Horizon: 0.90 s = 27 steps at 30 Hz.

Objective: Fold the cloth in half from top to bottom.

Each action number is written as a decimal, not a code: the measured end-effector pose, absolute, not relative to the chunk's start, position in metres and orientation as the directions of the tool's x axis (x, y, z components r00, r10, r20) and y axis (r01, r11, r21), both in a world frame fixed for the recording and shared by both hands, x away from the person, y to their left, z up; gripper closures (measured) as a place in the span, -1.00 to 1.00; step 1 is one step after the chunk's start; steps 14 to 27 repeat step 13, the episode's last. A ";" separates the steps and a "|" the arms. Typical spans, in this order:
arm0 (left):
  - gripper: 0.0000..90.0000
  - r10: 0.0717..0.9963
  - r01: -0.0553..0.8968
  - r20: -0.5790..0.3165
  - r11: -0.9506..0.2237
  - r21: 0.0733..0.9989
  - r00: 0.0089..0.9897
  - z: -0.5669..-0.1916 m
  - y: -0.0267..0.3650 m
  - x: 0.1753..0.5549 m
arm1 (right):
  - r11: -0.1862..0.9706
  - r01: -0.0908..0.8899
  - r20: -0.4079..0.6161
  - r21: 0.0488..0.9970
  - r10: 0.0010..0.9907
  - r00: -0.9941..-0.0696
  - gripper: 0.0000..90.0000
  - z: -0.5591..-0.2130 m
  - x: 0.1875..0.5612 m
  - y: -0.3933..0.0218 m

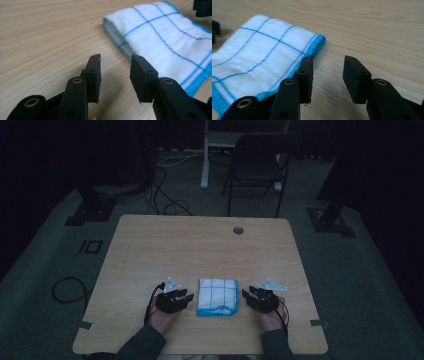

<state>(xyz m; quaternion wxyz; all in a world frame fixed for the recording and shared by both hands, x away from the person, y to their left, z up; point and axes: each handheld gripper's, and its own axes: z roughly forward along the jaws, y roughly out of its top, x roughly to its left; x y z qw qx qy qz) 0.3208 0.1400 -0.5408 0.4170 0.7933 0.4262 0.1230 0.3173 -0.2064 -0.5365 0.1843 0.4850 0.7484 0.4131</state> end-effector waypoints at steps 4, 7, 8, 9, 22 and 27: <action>0.36 0.791 0.580 -0.152 -0.289 0.761 0.593 -0.541 0.146 0.324 | 0.177 0.578 0.126 0.797 0.887 -0.444 0.34 -0.537 0.320 -0.211; 0.36 0.800 0.583 -0.145 -0.287 0.760 0.582 -0.541 0.149 0.326 | 0.176 0.582 0.120 0.794 0.893 -0.433 0.34 -0.538 0.322 -0.214; 0.36 0.803 0.584 -0.141 -0.289 0.758 0.580 -0.541 0.150 0.327 | 0.173 0.582 0.122 0.794 0.894 -0.432 0.33 -0.538 0.322 -0.215; 0.36 0.806 0.583 -0.135 -0.290 0.759 0.577 -0.542 0.151 0.328 | 0.174 0.582 0.119 0.795 0.895 -0.430 0.33 -0.538 0.323 -0.216; 0.36 0.817 0.583 -0.119 -0.291 0.759 0.564 -0.542 0.154 0.329 | 0.173 0.587 0.116 0.790 0.899 -0.421 0.33 -0.539 0.326 -0.219; 0.36 0.817 0.583 -0.119 -0.291 0.759 0.564 -0.542 0.154 0.329 | 0.173 0.587 0.116 0.790 0.899 -0.421 0.33 -0.539 0.326 -0.219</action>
